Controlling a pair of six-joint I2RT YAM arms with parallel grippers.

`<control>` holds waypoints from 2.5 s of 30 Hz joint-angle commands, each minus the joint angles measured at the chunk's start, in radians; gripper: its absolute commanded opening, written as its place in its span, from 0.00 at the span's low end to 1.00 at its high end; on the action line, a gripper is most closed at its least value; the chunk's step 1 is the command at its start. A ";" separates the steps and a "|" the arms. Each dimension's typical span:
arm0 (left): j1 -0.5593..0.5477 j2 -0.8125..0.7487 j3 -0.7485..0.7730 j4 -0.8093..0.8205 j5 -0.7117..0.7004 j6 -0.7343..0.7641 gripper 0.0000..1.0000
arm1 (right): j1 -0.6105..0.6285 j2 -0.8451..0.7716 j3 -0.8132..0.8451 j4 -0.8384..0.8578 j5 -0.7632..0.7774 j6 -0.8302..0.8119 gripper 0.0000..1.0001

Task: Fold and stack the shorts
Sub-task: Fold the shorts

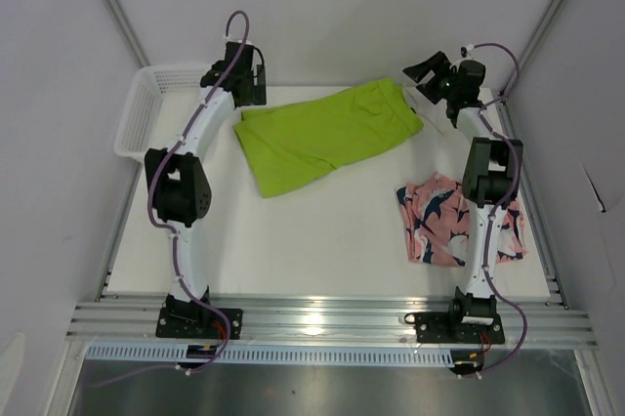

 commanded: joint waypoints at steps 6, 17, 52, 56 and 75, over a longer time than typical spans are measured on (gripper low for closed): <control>-0.105 -0.214 -0.114 0.060 0.036 -0.033 0.89 | -0.023 -0.169 -0.138 -0.263 0.015 -0.281 0.93; -0.201 -0.294 -0.188 0.046 0.036 -0.064 0.89 | -0.005 -0.060 -0.043 -0.500 -0.028 -0.400 0.99; -0.338 -0.478 -0.611 0.251 0.223 -0.062 0.88 | 0.503 -0.947 -1.165 -0.230 0.112 -0.229 0.64; -0.375 -0.476 -0.633 0.275 0.256 -0.064 0.88 | 0.466 -1.010 -1.172 -0.248 0.099 -0.252 0.66; -0.524 -0.337 -0.676 0.396 0.255 -0.053 0.74 | 0.322 -0.817 -1.096 -0.141 0.012 -0.259 0.72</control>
